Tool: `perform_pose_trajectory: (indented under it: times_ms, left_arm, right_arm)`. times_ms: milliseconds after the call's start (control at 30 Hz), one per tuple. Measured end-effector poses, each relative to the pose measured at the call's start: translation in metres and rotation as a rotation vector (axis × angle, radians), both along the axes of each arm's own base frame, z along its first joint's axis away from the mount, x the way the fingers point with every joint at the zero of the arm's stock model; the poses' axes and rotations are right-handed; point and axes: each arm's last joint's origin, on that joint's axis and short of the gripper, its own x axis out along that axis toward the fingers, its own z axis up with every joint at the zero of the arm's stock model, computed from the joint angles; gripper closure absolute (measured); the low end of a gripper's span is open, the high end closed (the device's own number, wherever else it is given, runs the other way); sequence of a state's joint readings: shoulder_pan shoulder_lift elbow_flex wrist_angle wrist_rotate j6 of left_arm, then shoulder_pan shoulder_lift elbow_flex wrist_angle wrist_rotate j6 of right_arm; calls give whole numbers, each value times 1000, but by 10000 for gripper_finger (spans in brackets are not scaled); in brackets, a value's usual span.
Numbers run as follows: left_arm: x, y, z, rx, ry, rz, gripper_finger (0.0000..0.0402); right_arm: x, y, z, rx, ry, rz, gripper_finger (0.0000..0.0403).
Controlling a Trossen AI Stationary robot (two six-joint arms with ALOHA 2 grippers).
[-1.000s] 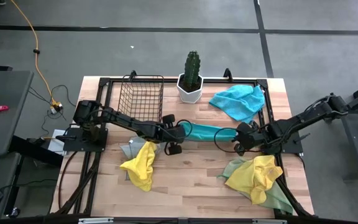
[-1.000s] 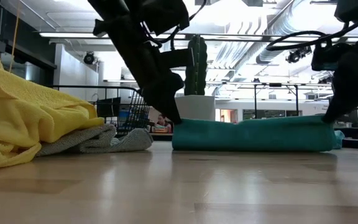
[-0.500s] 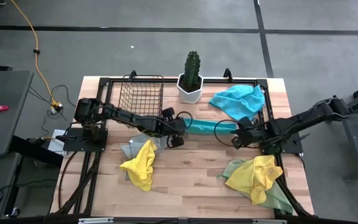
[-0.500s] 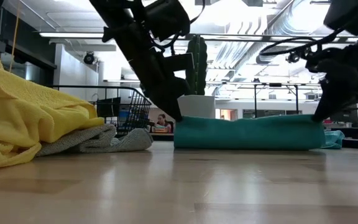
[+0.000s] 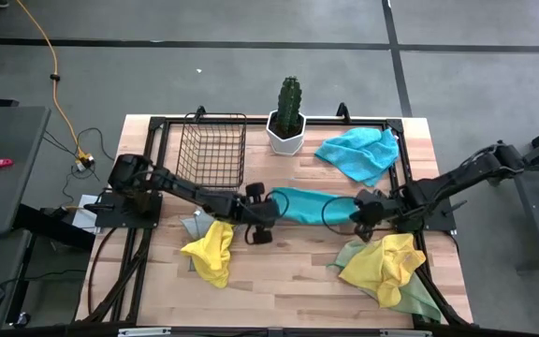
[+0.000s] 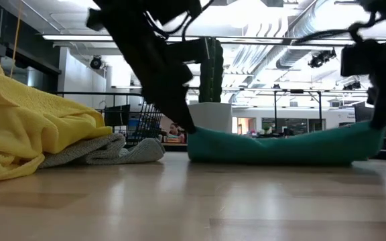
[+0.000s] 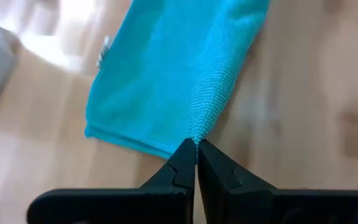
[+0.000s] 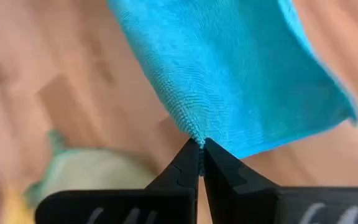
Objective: Fold microfiber towels
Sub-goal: Fold the top blue microfiber towel on the table
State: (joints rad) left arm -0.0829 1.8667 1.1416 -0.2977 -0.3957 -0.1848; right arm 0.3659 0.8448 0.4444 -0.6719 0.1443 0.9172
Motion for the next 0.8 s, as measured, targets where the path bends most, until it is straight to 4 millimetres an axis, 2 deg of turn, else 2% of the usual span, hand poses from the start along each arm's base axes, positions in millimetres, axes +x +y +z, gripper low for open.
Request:
perform_pose_trajectory:
  times_ms: [200, 367, 533, 800]
  left_arm:
    - [-4, -27, 3, -60, 38, -28, 401]
    - [2, -34, 15, -41, 28, -73, 401]
    - [9, -12, 22, 10, 13, -48, 401]
    - [6, 31, 17, 5, 31, 77, 401]
  right_arm:
    - [-3, 20, 10, 119, 2, 97, 403]
    - [-6, 30, 17, 146, -6, 174, 403]
    - [-4, 26, 20, 68, -43, 108, 403]
    - [-15, 10, 12, -55, 62, -152, 403]
